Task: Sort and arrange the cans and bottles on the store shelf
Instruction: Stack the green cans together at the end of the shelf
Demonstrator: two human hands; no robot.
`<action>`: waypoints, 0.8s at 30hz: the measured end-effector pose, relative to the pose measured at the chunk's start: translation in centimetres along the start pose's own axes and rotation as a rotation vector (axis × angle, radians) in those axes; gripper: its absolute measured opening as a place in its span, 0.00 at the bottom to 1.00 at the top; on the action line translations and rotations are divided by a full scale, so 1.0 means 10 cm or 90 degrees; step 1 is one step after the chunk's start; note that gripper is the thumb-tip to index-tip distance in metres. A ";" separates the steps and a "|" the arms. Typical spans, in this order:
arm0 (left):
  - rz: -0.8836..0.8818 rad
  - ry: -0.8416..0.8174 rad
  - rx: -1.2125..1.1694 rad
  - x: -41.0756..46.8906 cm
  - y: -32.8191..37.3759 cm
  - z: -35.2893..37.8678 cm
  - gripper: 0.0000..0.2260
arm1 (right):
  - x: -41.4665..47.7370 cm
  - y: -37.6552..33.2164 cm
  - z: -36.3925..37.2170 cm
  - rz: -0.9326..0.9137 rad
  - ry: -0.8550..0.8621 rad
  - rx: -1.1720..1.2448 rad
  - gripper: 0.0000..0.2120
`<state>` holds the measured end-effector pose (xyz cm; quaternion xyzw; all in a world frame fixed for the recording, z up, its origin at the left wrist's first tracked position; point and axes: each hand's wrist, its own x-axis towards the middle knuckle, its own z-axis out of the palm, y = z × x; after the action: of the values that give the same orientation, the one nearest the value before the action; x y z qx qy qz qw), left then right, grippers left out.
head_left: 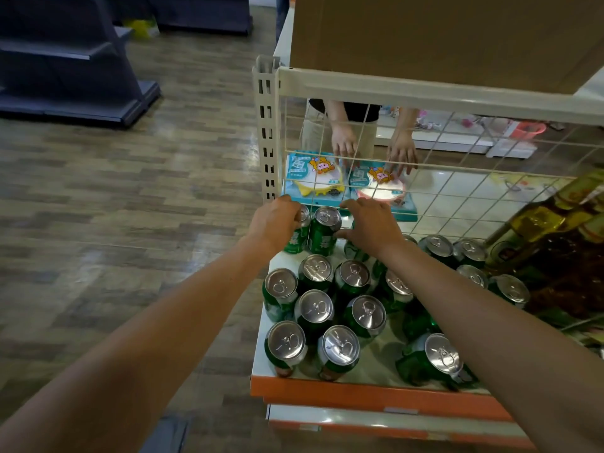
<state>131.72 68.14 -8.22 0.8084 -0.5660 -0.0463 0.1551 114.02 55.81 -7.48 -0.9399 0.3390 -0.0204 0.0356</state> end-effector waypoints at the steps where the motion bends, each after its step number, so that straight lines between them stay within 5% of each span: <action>1: 0.008 0.004 0.015 0.00 0.00 -0.01 0.03 | -0.03 0.06 -0.04 0.014 -0.010 0.019 0.30; 6: 0.098 0.057 0.060 0.06 0.10 -0.09 0.10 | -0.10 0.32 -0.12 0.024 -0.131 -0.002 0.34; 11: 0.140 -0.098 0.127 0.18 0.30 -0.01 0.20 | -0.08 0.34 -0.13 0.031 -0.142 0.063 0.32; 19: 0.099 -0.071 0.127 0.20 0.40 0.06 0.17 | -0.10 0.27 -0.10 0.110 -0.107 0.021 0.30; 24: 0.060 -0.058 0.087 0.17 0.41 0.09 0.16 | -0.11 0.30 -0.07 -0.027 -0.132 0.085 0.27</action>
<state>128.40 65.14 -7.67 0.7867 -0.6116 -0.0369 0.0756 111.20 54.19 -7.09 -0.9394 0.3116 0.0536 0.1327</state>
